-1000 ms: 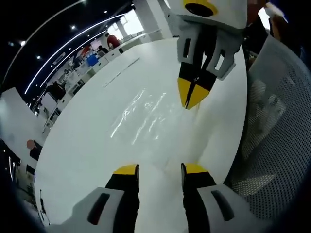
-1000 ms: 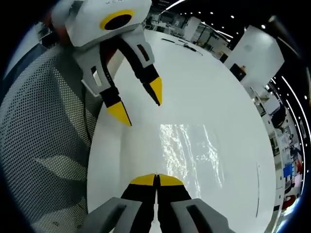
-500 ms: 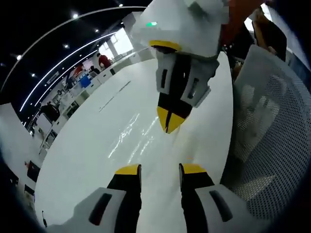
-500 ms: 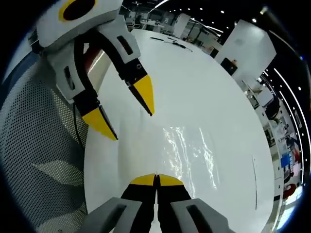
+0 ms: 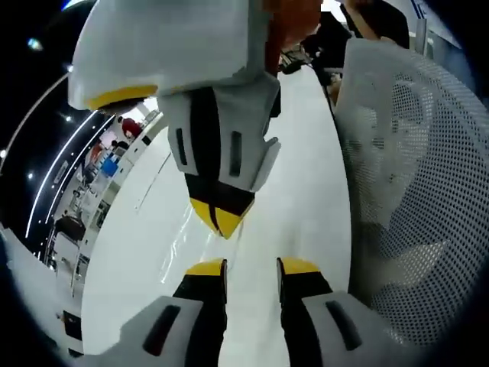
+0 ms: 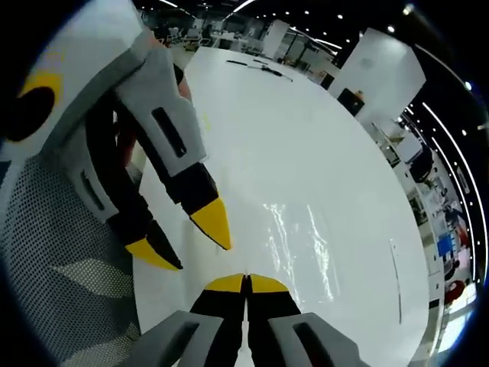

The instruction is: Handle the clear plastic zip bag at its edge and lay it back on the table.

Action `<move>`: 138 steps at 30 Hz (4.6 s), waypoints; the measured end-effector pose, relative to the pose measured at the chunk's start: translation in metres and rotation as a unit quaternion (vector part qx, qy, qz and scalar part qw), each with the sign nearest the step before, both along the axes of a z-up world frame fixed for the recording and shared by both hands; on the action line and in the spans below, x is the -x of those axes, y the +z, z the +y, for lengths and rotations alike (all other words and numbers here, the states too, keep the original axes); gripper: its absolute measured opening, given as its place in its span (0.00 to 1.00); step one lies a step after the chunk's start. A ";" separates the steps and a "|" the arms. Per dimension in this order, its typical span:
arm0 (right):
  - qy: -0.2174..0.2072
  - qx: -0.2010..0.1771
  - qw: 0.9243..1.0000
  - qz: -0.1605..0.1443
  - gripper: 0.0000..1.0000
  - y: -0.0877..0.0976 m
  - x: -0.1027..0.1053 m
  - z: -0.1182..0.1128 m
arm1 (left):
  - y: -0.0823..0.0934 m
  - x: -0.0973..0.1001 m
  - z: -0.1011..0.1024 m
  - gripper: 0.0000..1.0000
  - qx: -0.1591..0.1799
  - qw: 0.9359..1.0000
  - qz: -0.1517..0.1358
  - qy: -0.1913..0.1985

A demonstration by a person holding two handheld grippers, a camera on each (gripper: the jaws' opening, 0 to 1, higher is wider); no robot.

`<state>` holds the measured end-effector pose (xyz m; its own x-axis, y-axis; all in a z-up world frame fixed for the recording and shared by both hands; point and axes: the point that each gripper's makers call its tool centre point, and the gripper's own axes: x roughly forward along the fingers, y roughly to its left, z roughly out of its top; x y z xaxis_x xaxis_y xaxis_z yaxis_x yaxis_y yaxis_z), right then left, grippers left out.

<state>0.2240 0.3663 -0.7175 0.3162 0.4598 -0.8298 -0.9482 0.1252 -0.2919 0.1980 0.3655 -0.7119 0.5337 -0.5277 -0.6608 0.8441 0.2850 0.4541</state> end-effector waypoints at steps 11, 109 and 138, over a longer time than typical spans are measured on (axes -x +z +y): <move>0.006 -0.005 1.000 -0.002 0.00 0.004 0.000 0.005 | -0.003 -0.017 0.012 0.01 -0.019 0.999 -0.002 0.043; -0.070 -0.074 0.995 -0.026 0.06 0.024 -0.033 -0.018 | -0.032 -0.038 0.009 0.00 -0.070 0.997 0.024 0.028; -0.172 -0.119 0.978 0.009 0.06 0.009 -0.030 -0.063 | -0.052 -0.041 0.012 0.23 -0.006 0.990 0.116 0.084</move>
